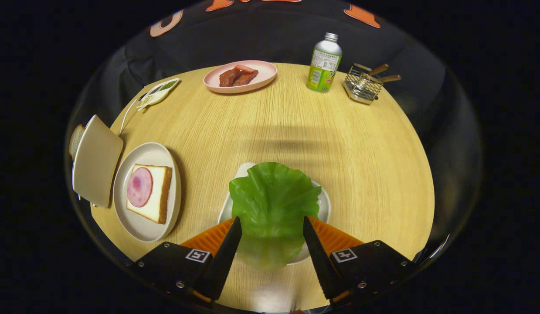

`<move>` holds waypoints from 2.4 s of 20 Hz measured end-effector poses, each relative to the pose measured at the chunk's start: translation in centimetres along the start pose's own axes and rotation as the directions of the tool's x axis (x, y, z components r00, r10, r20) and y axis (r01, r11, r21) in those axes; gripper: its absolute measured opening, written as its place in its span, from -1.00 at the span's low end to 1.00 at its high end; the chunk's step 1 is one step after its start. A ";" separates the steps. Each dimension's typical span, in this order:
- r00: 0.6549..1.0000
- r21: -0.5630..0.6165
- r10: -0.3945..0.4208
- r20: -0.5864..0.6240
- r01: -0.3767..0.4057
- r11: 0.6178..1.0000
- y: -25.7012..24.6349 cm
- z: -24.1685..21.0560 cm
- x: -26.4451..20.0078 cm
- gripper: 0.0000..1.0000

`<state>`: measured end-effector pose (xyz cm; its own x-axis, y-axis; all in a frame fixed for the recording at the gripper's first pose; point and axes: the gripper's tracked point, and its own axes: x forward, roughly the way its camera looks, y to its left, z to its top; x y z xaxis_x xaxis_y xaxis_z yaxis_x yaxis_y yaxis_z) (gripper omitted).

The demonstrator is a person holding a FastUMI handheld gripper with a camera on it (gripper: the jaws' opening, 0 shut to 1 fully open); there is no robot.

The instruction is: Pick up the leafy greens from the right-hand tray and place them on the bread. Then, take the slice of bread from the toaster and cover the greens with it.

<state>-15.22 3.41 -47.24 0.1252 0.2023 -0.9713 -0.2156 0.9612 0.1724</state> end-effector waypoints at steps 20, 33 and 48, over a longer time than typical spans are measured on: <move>0.997 0.240 0.006 -0.080 0.014 0.971 0.3 -1.0 0.4 -0.93; 0.985 0.144 0.153 0.082 -0.163 0.976 8.5 4.1 -6.4 -0.94; 0.962 0.070 0.272 0.039 -0.274 0.959 18.3 5.3 -3.5 -0.88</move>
<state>-14.49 21.26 -39.86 0.0998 0.4629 -0.8808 -0.1730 0.8798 0.4428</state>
